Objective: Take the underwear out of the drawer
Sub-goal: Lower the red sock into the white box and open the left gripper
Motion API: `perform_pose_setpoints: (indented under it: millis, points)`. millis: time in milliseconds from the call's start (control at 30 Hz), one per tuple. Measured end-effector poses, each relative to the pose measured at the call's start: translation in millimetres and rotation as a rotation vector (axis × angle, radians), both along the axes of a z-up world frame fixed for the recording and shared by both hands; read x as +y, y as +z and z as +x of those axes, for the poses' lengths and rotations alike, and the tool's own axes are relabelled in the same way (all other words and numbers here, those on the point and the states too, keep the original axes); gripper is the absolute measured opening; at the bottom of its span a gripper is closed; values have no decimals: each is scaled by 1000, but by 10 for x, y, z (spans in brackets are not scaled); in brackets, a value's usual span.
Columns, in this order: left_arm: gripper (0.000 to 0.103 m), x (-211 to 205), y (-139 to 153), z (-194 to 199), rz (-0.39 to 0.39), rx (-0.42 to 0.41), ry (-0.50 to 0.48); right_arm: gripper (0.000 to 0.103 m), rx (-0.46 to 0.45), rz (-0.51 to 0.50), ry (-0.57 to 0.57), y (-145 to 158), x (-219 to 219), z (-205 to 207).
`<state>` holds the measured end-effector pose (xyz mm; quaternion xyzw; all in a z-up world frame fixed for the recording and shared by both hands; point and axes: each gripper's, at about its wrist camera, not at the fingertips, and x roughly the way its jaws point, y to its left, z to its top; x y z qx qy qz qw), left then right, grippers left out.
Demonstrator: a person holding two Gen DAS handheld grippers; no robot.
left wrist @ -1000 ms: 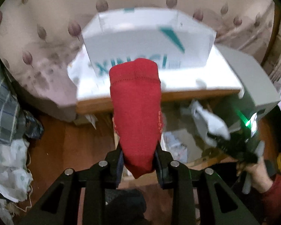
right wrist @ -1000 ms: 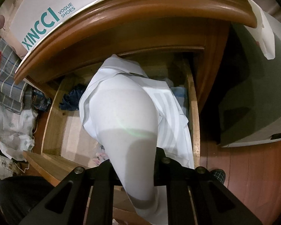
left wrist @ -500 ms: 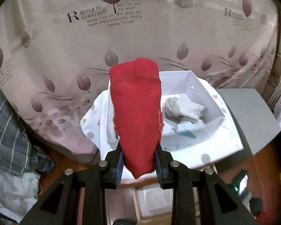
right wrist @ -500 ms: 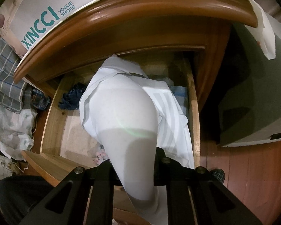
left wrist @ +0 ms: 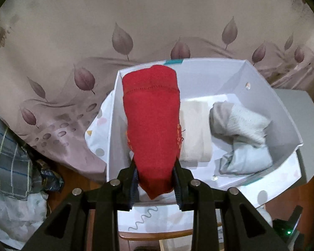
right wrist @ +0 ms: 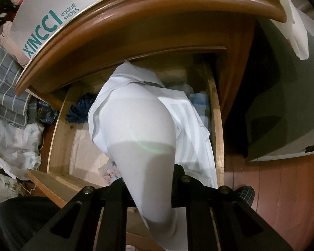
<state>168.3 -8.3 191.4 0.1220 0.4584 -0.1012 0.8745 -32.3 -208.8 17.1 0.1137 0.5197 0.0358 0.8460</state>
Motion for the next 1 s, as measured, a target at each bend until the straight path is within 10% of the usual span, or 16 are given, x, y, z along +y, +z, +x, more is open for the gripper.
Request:
perform_pose_setpoints:
  millis: [467,1000]
  points:
    - [38,-49,-188,20,5,-14,26,12,3,-2,4,4,9,7]
    - [63,190,267,-580,-53,-195,92,12,-2,-9,9,7,50,14]
